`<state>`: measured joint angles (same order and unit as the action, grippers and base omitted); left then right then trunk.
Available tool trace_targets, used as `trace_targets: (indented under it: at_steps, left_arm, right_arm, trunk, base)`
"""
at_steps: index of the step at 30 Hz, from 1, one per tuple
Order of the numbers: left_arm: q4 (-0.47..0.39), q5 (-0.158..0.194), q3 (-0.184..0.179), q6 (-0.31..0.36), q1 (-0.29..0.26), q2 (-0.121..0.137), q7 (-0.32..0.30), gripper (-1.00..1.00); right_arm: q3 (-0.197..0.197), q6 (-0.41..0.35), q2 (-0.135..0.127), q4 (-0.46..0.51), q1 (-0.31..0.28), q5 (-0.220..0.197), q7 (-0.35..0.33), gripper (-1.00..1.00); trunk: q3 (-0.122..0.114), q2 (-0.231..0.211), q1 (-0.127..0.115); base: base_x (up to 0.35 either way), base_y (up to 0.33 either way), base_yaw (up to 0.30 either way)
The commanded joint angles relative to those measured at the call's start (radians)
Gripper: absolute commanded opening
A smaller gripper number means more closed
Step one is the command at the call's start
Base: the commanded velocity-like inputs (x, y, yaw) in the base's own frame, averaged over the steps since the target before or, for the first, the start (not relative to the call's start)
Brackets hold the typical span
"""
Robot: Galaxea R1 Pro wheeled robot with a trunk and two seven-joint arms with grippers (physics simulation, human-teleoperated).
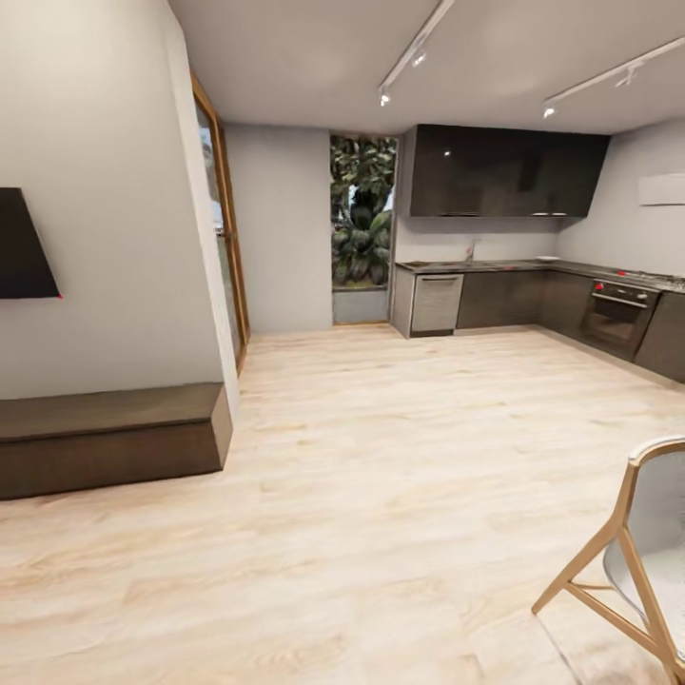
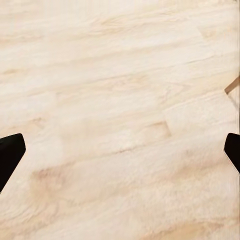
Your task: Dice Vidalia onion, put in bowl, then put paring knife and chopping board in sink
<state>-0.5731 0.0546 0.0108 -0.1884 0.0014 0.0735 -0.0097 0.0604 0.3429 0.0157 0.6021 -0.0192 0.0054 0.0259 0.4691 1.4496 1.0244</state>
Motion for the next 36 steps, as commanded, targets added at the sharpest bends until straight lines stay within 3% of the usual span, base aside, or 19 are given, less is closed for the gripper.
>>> trace_targets:
  at_steps: [1, 9, 36]
  left_arm:
    - [-0.001, 0.006, 0.000, -0.002, 0.000, 0.000, -0.001, 1.00]
    - [-0.001, 0.005, 0.000, -0.002, 0.000, 0.000, -0.001, 1.00]
    - [-0.001, 0.006, 0.000, -0.002, 0.000, 0.000, -0.001, 1.00]
  right_arm:
    - [0.003, 0.003, 0.001, -0.001, -0.001, 0.001, 0.000, 1.00]
    - [0.003, 0.004, 0.001, -0.001, -0.001, 0.001, 0.000, 1.00]
    - [0.003, 0.004, 0.001, -0.001, -0.001, 0.001, 0.000, 1.00]
  trunk:
    - [0.001, 0.000, 0.001]
    - [0.001, 0.000, 0.001]
    - [0.001, 0.000, 0.001]
  base:
    - [0.345, 0.000, -0.212]
    - [0.345, 0.000, -0.156]
    - [0.345, 0.000, -0.003]
